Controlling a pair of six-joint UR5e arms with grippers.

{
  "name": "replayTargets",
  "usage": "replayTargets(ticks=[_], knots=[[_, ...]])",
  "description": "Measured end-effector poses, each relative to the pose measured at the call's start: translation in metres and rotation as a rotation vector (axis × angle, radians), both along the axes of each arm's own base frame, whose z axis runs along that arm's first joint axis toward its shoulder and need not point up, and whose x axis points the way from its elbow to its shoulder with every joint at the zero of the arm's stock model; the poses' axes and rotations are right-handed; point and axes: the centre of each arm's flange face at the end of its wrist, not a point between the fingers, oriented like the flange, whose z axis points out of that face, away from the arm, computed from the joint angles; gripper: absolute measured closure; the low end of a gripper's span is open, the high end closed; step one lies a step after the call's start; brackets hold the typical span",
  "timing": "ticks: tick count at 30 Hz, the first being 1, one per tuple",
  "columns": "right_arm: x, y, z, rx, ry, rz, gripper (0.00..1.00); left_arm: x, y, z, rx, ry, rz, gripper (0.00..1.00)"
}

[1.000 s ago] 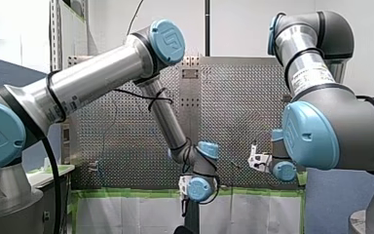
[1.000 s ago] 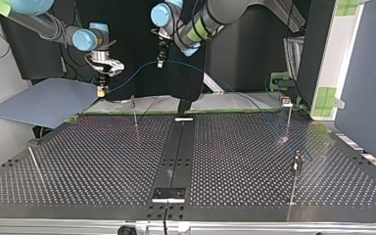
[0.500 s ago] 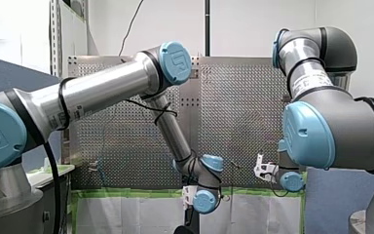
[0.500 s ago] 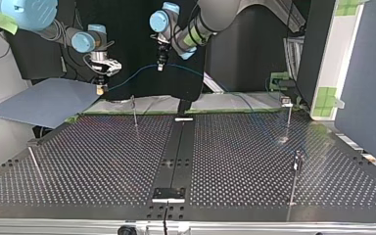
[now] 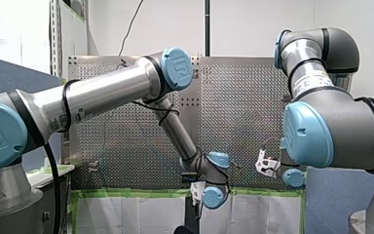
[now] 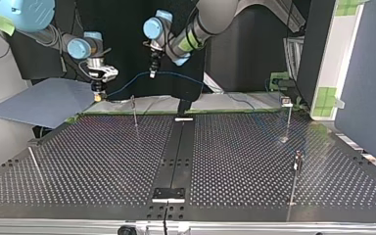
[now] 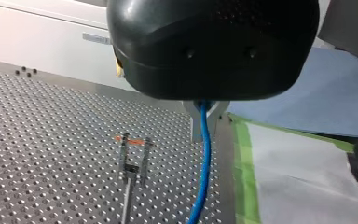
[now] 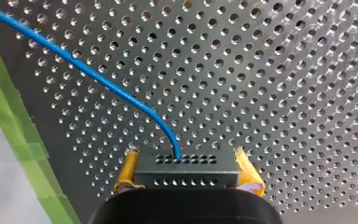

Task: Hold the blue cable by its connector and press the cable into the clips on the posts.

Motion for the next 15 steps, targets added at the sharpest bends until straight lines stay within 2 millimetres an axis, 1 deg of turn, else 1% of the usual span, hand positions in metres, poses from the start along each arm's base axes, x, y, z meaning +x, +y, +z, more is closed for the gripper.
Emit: replayTargets(ticks=[3,7,10,15], knots=[[-0.001,-0.002,0.001,-0.002,-0.005,0.007,1.0,0.007,-0.009,0.008,-0.019,-0.015,0.004,1.0],[-0.001,-0.002,0.001,0.0,-0.009,0.014,1.0,0.015,-0.015,0.01,-0.03,-0.026,0.017,1.0],[-0.001,-0.003,0.001,0.001,-0.011,0.018,1.0,0.018,-0.017,0.004,-0.021,-0.02,0.025,1.0],[-0.005,-0.007,0.003,0.002,-0.031,0.03,1.0,0.024,-0.015,-0.015,0.009,0.004,0.052,1.0]])
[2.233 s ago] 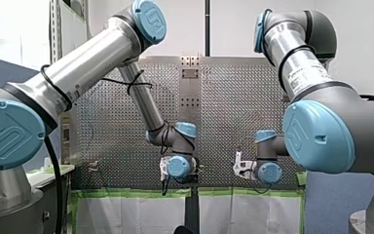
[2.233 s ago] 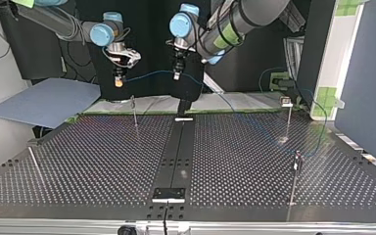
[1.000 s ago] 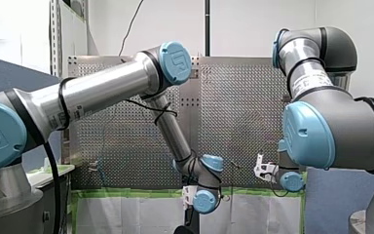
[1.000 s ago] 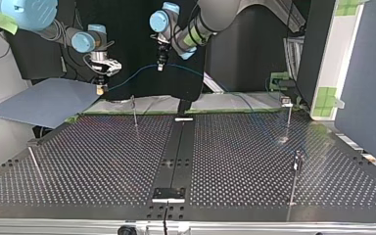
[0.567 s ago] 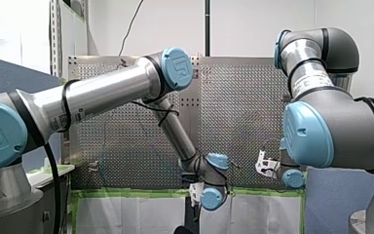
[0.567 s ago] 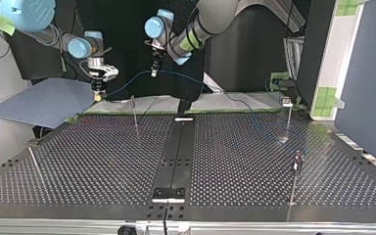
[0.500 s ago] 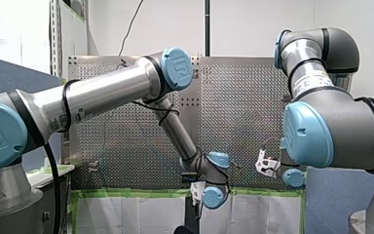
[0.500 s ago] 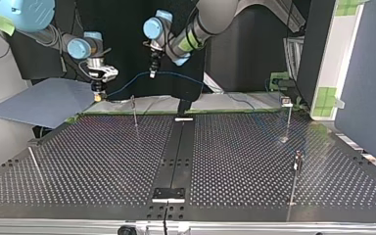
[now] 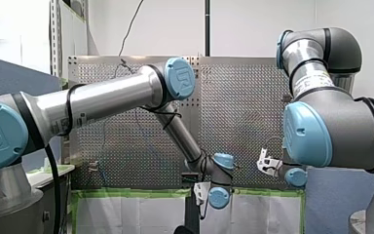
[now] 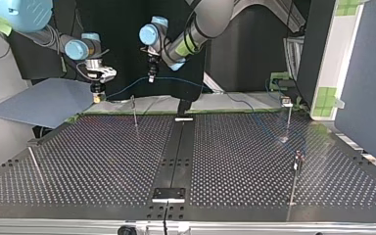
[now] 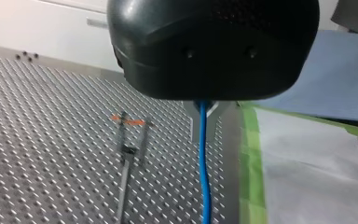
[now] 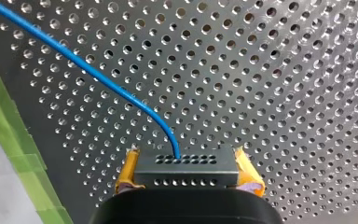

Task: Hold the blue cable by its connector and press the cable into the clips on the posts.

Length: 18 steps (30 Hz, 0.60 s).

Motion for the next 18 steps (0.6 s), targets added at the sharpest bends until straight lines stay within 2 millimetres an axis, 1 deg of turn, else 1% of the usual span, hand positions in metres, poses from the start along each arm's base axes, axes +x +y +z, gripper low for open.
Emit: replayTargets(ticks=[3,8,12,18], knots=[[-0.005,-0.007,0.002,-0.005,-0.013,-0.001,1.0,0.007,-0.001,-0.002,0.008,0.008,0.01,1.0],[-0.012,-0.016,0.005,-0.009,-0.026,0.005,1.0,0.018,-0.006,0.004,0.006,0.009,0.011,1.0],[-0.016,-0.019,0.004,-0.009,-0.029,0.003,1.0,0.033,-0.012,0.015,-0.014,-0.004,0.007,1.0],[-0.019,-0.024,-0.009,0.004,-0.023,0.001,1.0,0.059,-0.019,0.033,-0.051,-0.033,0.012,1.0]])
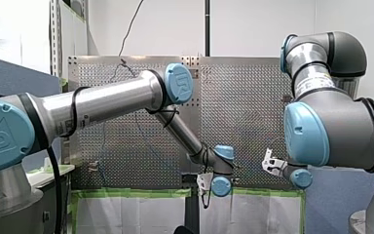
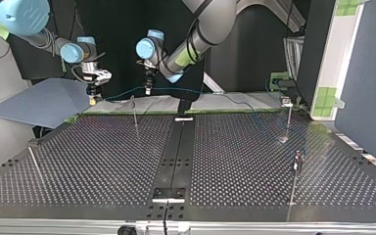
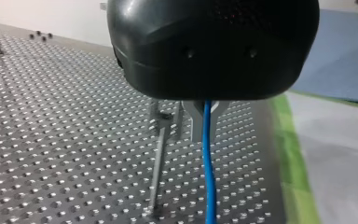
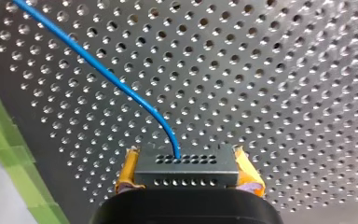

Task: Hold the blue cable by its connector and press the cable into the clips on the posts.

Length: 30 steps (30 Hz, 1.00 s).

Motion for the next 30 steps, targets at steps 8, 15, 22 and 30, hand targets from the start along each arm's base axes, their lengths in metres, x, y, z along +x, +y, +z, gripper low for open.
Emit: replayTargets(ticks=[8,15,22,30], knots=[[0.003,-0.01,-0.004,0.003,0.02,0.005,1.0,0.032,-0.01,0.027,-0.053,-0.048,0.005,1.0],[0.005,-0.019,0.0,-0.001,0.023,0.009,1.0,0.055,-0.021,0.054,-0.098,-0.093,0.007,1.0],[0.005,-0.022,0.001,-0.007,0.024,0.008,1.0,0.062,-0.025,0.062,-0.111,-0.108,0.002,1.0],[0.006,-0.027,-0.007,-0.002,0.025,0.01,1.0,0.057,-0.02,0.052,-0.095,-0.092,-0.005,1.0]])
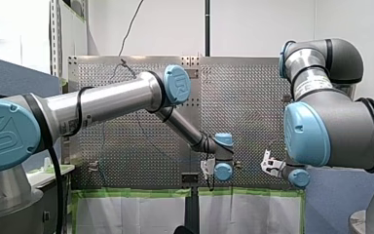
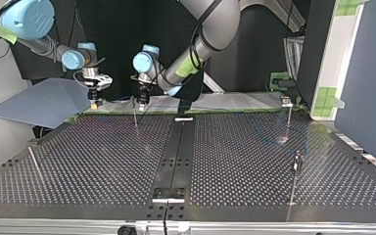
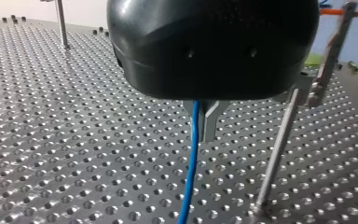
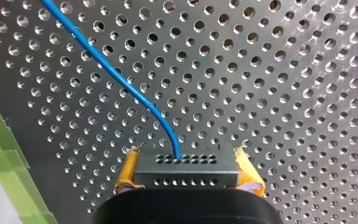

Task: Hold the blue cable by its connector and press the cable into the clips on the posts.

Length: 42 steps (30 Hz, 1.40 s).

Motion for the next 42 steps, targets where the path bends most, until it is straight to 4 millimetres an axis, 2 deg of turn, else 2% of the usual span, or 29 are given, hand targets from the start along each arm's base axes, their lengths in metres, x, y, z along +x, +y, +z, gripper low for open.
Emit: replayTargets(ticks=[8,15,18,21,27,34,38,42], knots=[[0.0,-0.015,0.006,-0.006,-0.001,-0.006,1.0,0.003,0.008,-0.014,0.01,0.012,0.002,1.0],[0.001,-0.031,0.016,-0.021,-0.005,-0.007,1.0,0.022,0.021,-0.04,0.039,0.043,0.017,1.0],[0.0,-0.037,0.02,-0.03,-0.007,-0.008,1.0,0.03,0.032,-0.054,0.057,0.065,0.028,1.0],[-0.001,-0.042,0.023,-0.04,-0.009,-0.01,1.0,0.043,0.044,-0.06,0.06,0.077,0.041,1.0],[-0.001,-0.051,0.029,-0.058,-0.013,-0.011,1.0,0.06,0.058,-0.06,0.057,0.082,0.051,1.0],[0.001,-0.062,0.035,-0.081,-0.015,-0.008,1.0,0.064,0.052,-0.052,0.045,0.069,0.033,1.0],[0.001,-0.067,0.03,-0.081,-0.015,-0.006,1.0,0.064,0.05,-0.05,0.042,0.065,0.031,1.0],[0.002,-0.071,0.016,-0.058,-0.007,-0.007,1.0,0.067,0.052,-0.049,0.041,0.064,0.042,1.0]])
